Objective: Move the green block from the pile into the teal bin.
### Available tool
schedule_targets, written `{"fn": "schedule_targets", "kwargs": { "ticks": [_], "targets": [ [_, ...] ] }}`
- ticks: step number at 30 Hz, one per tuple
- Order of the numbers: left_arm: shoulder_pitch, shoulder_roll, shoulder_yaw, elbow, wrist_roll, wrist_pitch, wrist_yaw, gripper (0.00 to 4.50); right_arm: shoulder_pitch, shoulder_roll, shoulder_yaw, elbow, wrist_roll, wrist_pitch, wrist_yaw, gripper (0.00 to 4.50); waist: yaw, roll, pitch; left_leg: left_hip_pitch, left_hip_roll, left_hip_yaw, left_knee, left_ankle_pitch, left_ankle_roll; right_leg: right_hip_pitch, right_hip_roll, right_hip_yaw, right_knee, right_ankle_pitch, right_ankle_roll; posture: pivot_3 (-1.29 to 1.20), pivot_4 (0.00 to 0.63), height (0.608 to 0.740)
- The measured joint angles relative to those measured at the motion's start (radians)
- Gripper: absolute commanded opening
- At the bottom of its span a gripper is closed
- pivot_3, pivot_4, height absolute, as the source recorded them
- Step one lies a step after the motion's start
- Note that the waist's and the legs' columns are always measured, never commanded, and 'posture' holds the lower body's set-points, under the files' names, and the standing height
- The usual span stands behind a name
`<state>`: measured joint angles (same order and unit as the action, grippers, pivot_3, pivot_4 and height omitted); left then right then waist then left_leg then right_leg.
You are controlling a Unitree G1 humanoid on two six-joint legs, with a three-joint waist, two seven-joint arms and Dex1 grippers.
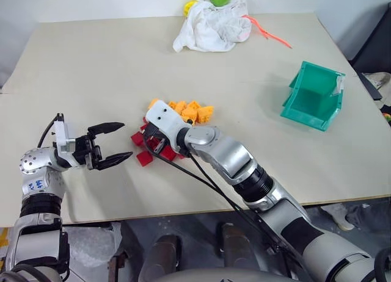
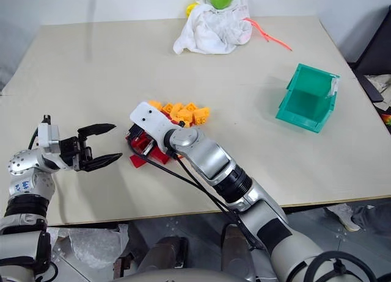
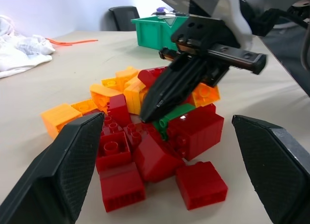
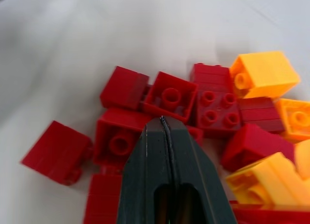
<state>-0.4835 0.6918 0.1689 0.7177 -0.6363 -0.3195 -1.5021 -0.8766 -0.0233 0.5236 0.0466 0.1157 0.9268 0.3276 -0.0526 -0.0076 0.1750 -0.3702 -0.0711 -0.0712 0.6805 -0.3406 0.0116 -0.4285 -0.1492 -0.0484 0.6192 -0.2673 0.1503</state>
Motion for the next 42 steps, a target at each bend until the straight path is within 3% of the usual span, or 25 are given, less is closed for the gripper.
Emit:
{"fn": "schedule_targets", "kwargs": {
  "ticks": [7, 12, 21, 27, 35, 42],
  "targets": [
    [-0.001, -0.014, 0.021, 0.0, 0.014, -0.003, 0.0, 4.5, 0.069, -0.147, -0.065, -0.066, -0.026, 0.059, 0.022, 0.02, 0.023, -0.001, 0.0, -0.001, 0.001, 0.0, 0.001, 0.0, 0.0, -0.001, 0.0, 0.001, 0.0, 0.0, 0.0, 0.0, 0.15, 0.74],
    [-0.013, -0.029, 0.023, 0.001, 0.02, -0.003, 0.0, 4.5, 0.138, -0.312, -0.071, -0.212, -0.023, 0.097, 0.105, 0.02, 0.024, 0.0, 0.0, -0.002, -0.001, 0.001, 0.0, -0.001, 0.001, -0.002, 0.0, 0.0, -0.001, 0.0, 0.0, 0.0, 0.15, 0.74],
    [-0.013, -0.046, 0.027, -0.02, 0.015, 0.043, 0.0, 4.5, 0.307, -0.363, -0.362, -0.44, 0.204, -0.094, 0.314, 0.02, 0.027, 0.0, 0.0, -0.002, 0.002, 0.003, -0.001, -0.001, 0.001, 0.0, 0.001, 0.0, -0.007, 0.0, 0.0, 0.0, 0.15, 0.74],
    [0.039, -0.018, 0.007, -0.082, -0.005, 0.119, 0.0, 4.5, 0.531, -0.607, -0.611, -0.467, 0.345, -0.207, 0.543, 1.91, 0.05, 0.0, 0.0, -0.002, 0.003, 0.004, 0.0, -0.004, 0.006, 0.002, 0.0, 0.0, -0.01, 0.001, 0.001, 0.0, 0.15, 0.74],
    [0.056, 0.016, -0.029, -0.12, -0.039, 0.157, 0.0, 4.5, 0.761, -0.829, -0.808, -0.484, 0.412, -0.242, 0.685, 4.49, 0.053, 0.001, 0.001, -0.002, 0.006, 0.007, 0.0, -0.004, 0.005, 0.003, 0.0, 0.0, -0.013, 0.001, 0.002, 0.0, 0.15, 0.74],
    [0.055, 0.036, -0.054, -0.12, -0.066, 0.157, 0.0, 4.5, 0.842, -0.921, -0.883, -0.563, 0.46, -0.239, 0.722, 4.49, 0.053, 0.001, 0.001, -0.001, 0.008, 0.009, 0.001, -0.004, 0.004, 0.003, 0.001, 0.0, -0.015, 0.002, 0.002, 0.0, 0.15, 0.74]
  ]
}}
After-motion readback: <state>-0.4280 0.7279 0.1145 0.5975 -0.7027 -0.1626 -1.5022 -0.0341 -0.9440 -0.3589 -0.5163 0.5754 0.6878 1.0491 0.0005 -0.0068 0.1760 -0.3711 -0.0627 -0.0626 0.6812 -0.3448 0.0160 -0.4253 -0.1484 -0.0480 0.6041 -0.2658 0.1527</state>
